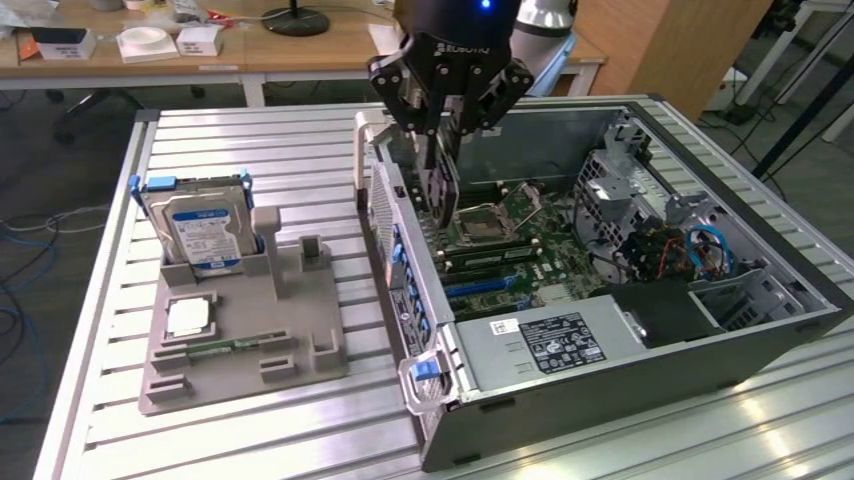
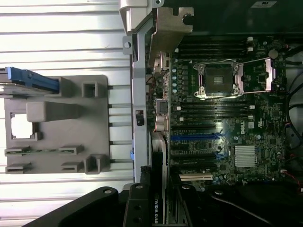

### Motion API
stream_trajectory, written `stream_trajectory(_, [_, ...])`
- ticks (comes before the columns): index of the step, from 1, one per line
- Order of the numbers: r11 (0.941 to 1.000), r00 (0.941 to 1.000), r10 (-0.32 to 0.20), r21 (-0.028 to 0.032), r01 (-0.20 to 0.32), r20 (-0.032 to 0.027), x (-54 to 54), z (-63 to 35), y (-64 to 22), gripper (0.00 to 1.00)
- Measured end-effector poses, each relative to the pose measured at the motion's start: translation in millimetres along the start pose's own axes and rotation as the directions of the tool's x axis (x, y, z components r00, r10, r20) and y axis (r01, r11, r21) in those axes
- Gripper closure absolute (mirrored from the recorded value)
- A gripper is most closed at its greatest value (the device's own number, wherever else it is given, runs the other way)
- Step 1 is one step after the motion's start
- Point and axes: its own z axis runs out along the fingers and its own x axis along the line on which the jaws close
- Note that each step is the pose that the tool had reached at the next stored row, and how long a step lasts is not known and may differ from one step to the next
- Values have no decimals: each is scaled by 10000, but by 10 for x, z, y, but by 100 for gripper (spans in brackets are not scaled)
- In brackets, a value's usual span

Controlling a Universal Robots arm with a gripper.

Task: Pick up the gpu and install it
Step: 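Pick up the gpu and move the gpu toward the slot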

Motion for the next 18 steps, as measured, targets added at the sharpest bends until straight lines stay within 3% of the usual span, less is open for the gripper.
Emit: stream_trajectory(18, [10000, 10000, 0, 0, 0, 0, -162, 1, 8, 74])
